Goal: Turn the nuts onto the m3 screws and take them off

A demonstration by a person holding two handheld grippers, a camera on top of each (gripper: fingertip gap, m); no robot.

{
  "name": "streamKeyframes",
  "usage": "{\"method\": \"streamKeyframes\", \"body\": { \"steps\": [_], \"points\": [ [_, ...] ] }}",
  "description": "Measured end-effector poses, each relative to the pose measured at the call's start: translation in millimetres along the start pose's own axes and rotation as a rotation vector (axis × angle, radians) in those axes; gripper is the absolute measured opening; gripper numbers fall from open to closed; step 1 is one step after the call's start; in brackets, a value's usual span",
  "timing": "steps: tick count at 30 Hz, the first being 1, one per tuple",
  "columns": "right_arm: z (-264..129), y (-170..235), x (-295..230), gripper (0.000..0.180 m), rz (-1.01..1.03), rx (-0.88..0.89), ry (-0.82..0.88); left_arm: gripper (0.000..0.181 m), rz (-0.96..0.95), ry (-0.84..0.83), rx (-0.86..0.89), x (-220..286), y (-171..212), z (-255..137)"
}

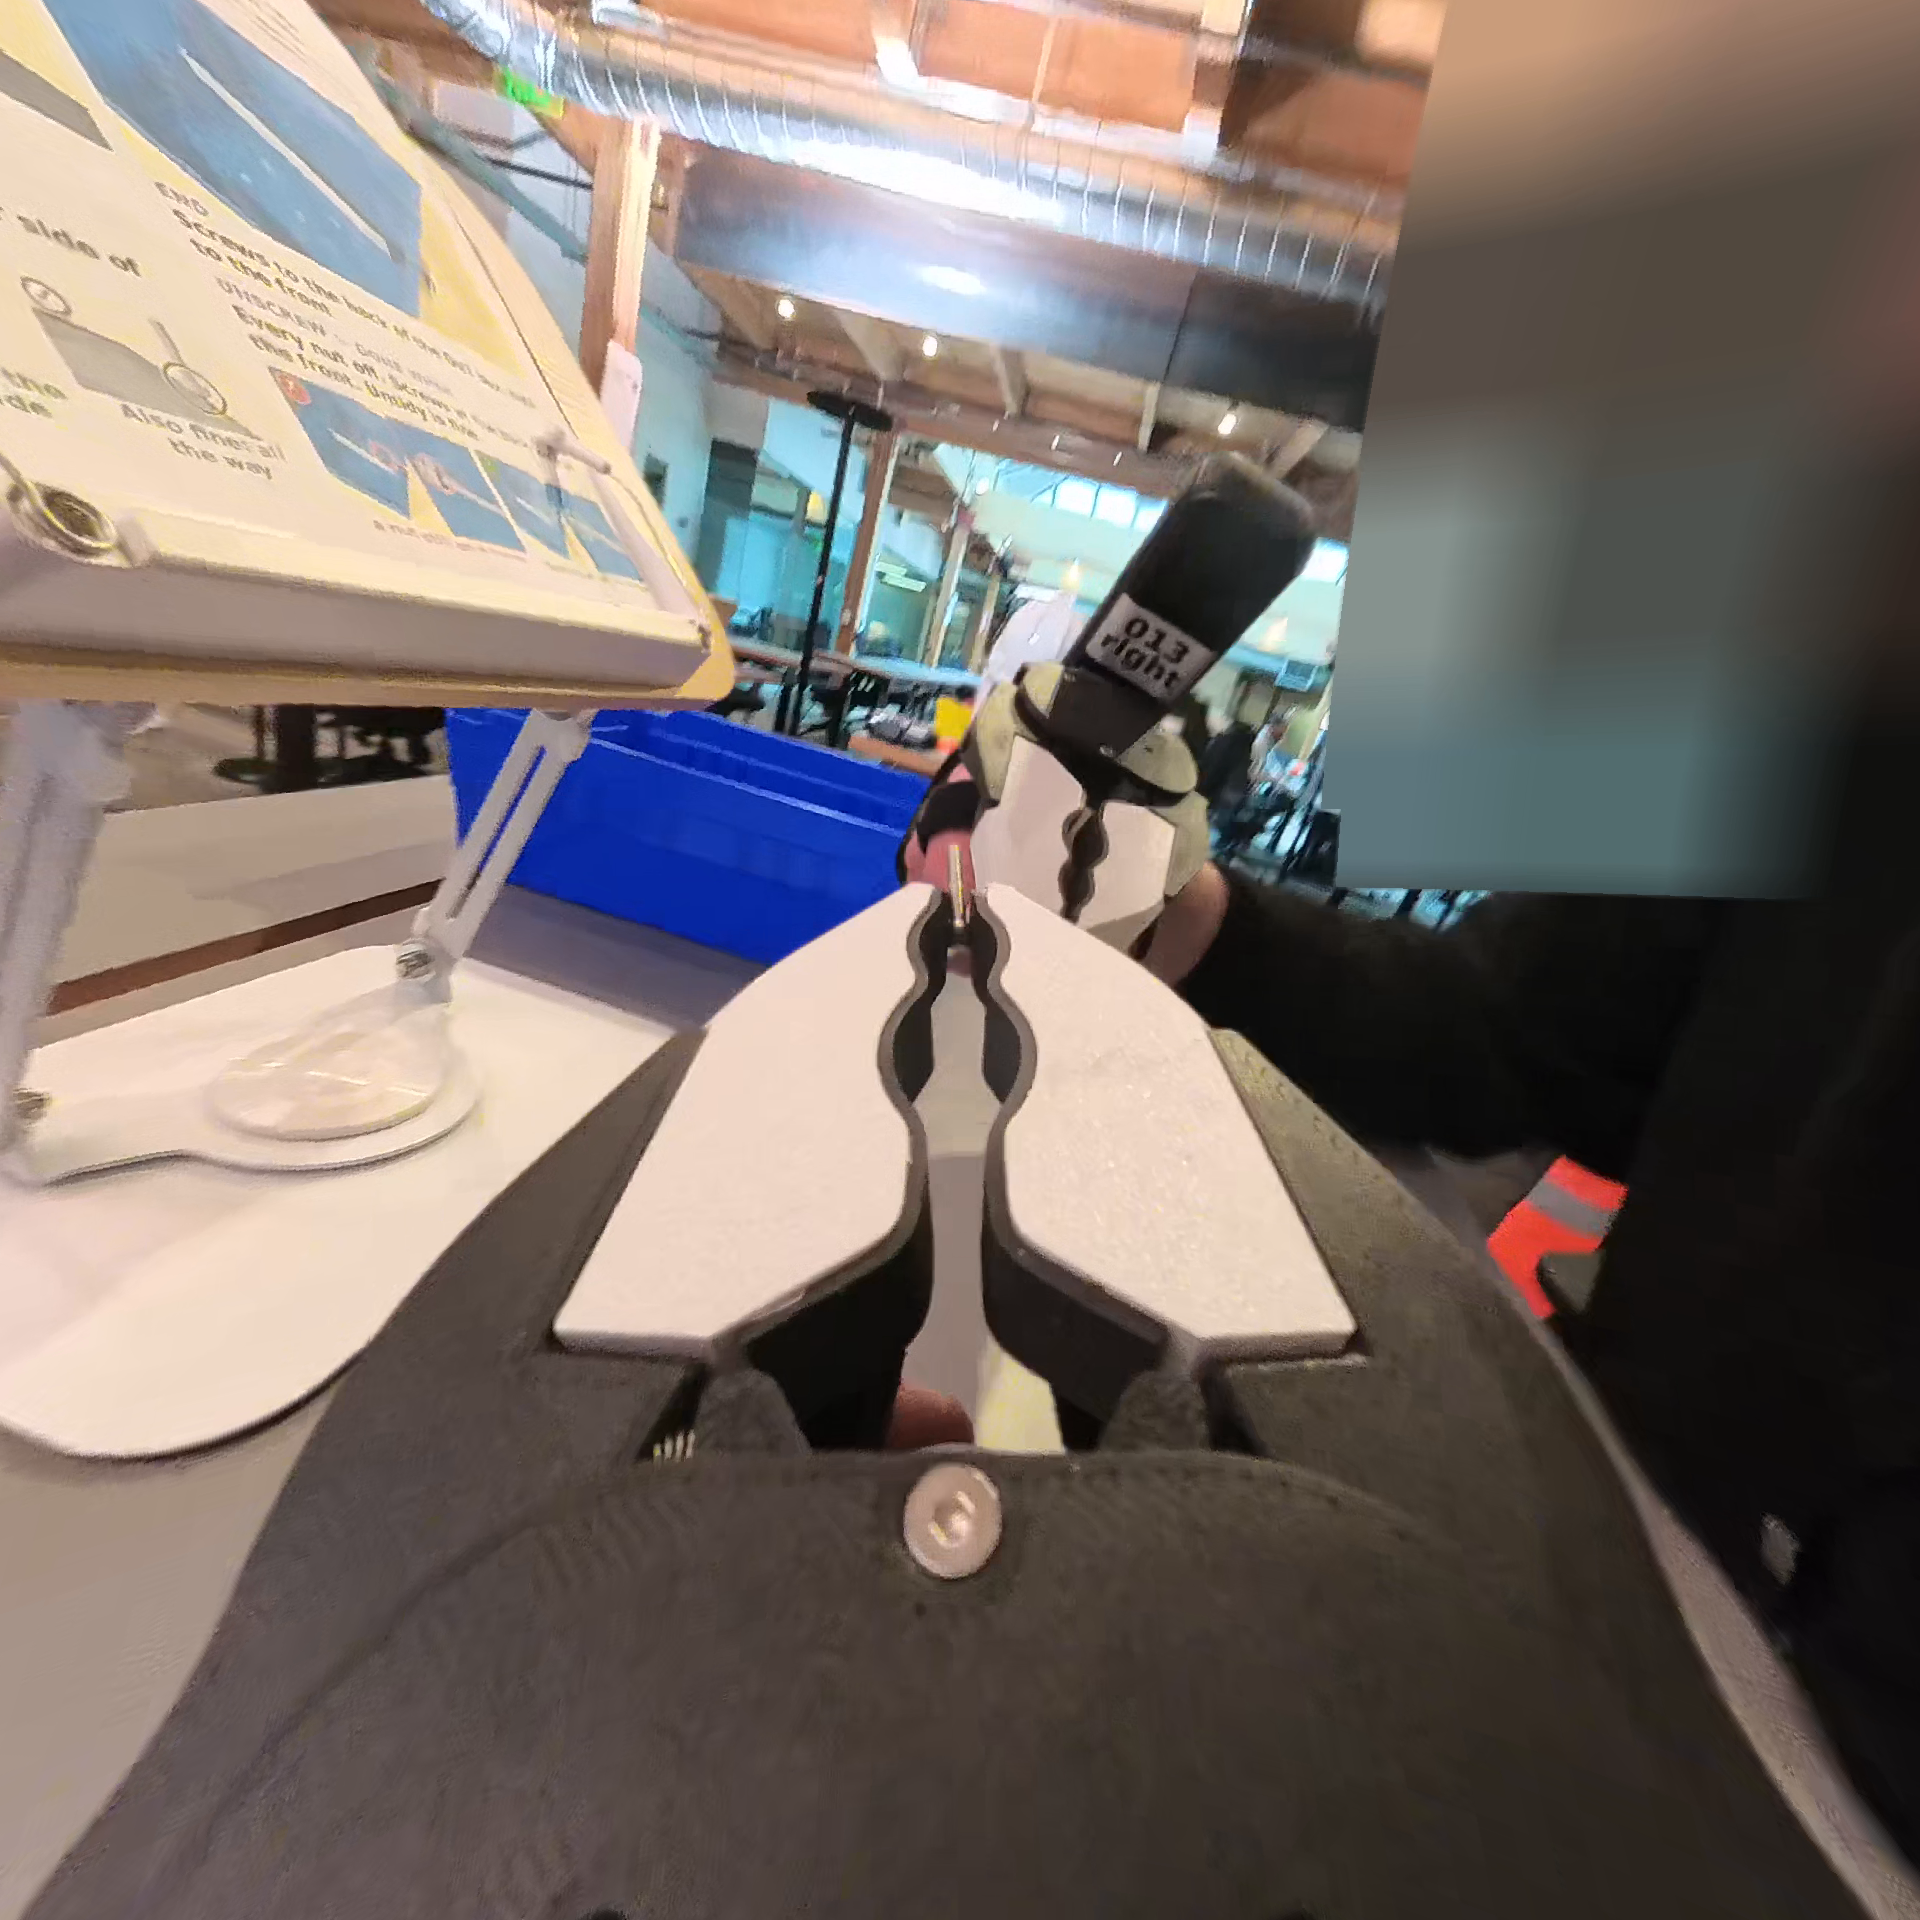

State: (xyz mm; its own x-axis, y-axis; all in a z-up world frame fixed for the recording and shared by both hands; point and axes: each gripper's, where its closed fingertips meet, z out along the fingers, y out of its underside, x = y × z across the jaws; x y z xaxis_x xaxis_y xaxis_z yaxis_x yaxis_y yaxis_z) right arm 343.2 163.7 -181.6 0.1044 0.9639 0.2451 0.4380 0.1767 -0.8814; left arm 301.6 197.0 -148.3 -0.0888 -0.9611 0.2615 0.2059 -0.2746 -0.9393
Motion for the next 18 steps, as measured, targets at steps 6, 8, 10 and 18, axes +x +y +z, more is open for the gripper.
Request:
{"method": "streamKeyframes", "body": {
  "steps": [6,8,10,18],
  "points": [
    [0,7,-2,0.000,0.026,-0.027,-0.012,0.003,-0.091,0.036,0.039,-3,4,3],
    [3,14,-4,0.000,0.037,-0.052,-0.021,0.003,-0.096,0.023,0.055,-7,1,-4],
    [3,21,-6,0.000,0.037,-0.075,-0.020,0.003,-0.105,0.022,0.059,-9,1,-9],
    [-1,43,-29,0.000,0.087,-0.097,-0.017,0.003,-0.113,0.023,0.061,-14,1,-12]
  ]
}}
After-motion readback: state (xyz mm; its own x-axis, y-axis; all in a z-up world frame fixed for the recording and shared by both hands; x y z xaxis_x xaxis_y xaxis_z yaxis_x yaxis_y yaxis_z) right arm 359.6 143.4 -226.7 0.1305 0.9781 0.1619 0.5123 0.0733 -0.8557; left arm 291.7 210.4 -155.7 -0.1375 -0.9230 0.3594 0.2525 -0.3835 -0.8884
